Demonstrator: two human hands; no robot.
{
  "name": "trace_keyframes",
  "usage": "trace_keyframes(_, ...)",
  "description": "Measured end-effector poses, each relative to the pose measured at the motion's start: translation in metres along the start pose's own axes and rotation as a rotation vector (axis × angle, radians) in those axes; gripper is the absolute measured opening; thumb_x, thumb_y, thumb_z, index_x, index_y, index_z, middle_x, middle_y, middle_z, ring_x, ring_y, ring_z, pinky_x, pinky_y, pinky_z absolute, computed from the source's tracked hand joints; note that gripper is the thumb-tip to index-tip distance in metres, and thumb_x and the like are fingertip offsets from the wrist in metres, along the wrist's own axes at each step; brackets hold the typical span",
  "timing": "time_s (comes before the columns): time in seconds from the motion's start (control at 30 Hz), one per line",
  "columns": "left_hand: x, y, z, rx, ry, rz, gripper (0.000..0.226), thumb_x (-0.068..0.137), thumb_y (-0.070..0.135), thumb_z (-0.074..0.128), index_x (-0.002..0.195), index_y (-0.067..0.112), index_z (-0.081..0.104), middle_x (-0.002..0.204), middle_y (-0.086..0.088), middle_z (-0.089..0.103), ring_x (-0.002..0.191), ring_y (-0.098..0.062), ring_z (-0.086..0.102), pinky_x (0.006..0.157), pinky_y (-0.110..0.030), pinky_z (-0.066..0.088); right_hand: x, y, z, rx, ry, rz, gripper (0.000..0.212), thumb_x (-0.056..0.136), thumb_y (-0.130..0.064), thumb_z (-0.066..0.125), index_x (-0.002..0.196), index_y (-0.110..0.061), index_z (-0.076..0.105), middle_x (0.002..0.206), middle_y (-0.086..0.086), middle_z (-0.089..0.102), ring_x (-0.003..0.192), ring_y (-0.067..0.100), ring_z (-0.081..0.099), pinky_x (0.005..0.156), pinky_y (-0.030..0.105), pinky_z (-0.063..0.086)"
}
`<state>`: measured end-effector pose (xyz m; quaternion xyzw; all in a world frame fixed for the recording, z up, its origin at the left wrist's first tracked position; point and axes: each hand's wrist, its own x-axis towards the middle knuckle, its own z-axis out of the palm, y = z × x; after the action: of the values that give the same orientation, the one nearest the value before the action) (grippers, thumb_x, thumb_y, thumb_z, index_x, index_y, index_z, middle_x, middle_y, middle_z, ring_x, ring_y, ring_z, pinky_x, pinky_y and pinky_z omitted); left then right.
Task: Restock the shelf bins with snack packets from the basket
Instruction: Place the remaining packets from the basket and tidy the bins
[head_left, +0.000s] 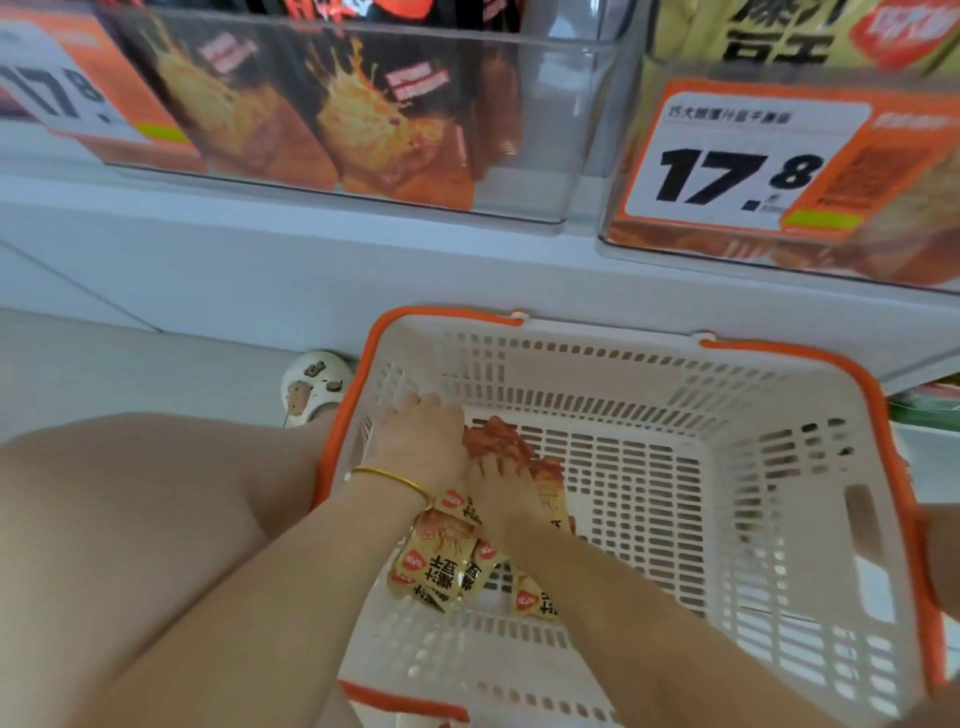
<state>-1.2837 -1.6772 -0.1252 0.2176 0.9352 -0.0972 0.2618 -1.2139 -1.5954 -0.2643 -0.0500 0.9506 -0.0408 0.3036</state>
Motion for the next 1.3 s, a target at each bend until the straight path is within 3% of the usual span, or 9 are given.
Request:
trace_keyframes(0.17,-0.004,0.001,-0.004,-0.015,-0.005,0.013,0.034,0.095,0.027,0.038,0.122,0.013,0.052,0.124,-0.009,0.049,0.119,-0.03,0.042,0.096,-0.041,0.039,-0.01,0.003,-0.008,0.1,0.043,0.087,0.052,0.093,-0.024,0.05,0.138,-0.005,0.033,0.131,0.015,0.045,0.112,0.032,0.052,0.082,0.038,0.049)
trace_keyframes(0.33,-0.003,0.025,-0.006,-0.211,-0.133,0.137,0.04,0.089,0.019,0.054,0.127,0.012,0.045,0.126,-0.011,0.047,0.119,-0.03,0.045,0.095,-0.039,0.043,-0.036,0.055,-0.074,0.718,-0.019,0.162,0.02,0.097,-0.011,0.04,0.106,-0.004,0.057,0.092,0.019,0.061,0.101,0.036,0.063,0.063,0.034,0.045)
trace_keyframes(0.43,-0.007,0.045,-0.018,-0.367,-0.196,0.285,0.08,0.076,0.028,0.073,0.142,0.014,0.03,0.134,-0.008,0.045,0.125,-0.03,0.044,0.101,-0.043,0.041,-0.073,0.082,-0.118,1.221,-0.115,0.308,0.027,0.095,-0.01,0.041,0.104,0.006,0.06,0.098,0.027,0.065,0.088,0.038,0.067,0.074,0.043,0.058)
trace_keyframes(0.53,-0.018,0.065,-0.042,-0.508,-0.11,0.363,0.075,0.073,0.036,0.077,0.134,0.017,0.037,0.126,-0.002,0.051,0.112,-0.021,0.053,0.094,-0.041,0.047,-0.122,0.097,-0.158,1.424,-0.136,0.283,0.02,0.096,-0.014,0.045,0.101,0.0,0.058,0.1,0.023,0.064,0.081,0.032,0.064,0.084,0.047,0.055)
trace_keyframes(0.7,-0.039,0.09,-0.097,-0.561,-0.152,0.537,0.041,0.078,0.014,0.068,0.116,0.016,0.055,0.103,0.008,0.062,0.093,-0.009,0.059,0.081,-0.03,0.052,-0.192,0.121,-0.193,1.222,0.056,0.282,0.063,0.092,-0.063,0.031,0.123,-0.013,0.052,0.109,0.015,0.063,0.094,0.027,0.066,0.074,0.042,0.058)
trace_keyframes(0.87,-0.072,0.115,-0.153,-0.781,-0.089,0.628,0.041,0.087,-0.001,0.054,0.111,0.031,0.057,0.088,0.017,0.063,0.075,0.004,0.059,0.063,-0.015,0.048,-0.249,0.153,-0.21,1.109,0.38,0.253,0.042,0.088,-0.048,0.054,0.116,-0.017,0.055,0.109,0.006,0.065,0.094,0.02,0.066,0.09,0.042,0.052)
trace_keyframes(1.0,-0.098,0.136,-0.199,-0.827,0.001,0.694,0.034,0.088,0.002,0.058,0.118,0.018,0.058,0.111,-0.005,0.067,0.097,-0.017,0.064,0.089,-0.034,0.052,-0.289,0.174,-0.231,1.095,0.629,0.086,0.017,0.087,-0.016,0.065,0.103,-0.013,0.063,0.104,0.025,0.064,0.089,0.036,0.061,0.086,0.047,0.049)
trace_keyframes(1.17,-0.112,0.162,-0.247,-1.059,0.467,0.766,0.029,0.085,-0.001,0.06,0.094,0.026,0.058,0.088,0.008,0.065,0.075,0.0,0.063,0.077,-0.024,0.056,-0.324,0.209,-0.269,1.322,0.933,-0.026,0.006,0.087,-0.016,0.061,0.091,-0.011,0.063,0.07,-0.002,0.07,0.06,0.013,0.066,0.061,0.028,0.057)
trace_keyframes(1.3,-0.105,0.172,-0.273,-0.64,1.052,0.694,0.032,0.086,0.01,0.057,0.117,0.018,0.057,0.108,0.003,0.056,0.096,-0.009,0.052,0.081,-0.01,0.038,-0.327,0.236,-0.306,1.275,1.314,0.067,0.008,0.089,-0.013,0.063,0.094,-0.018,0.058,0.072,-0.009,0.065,0.053,0.001,0.06,0.053,0.02,0.052)
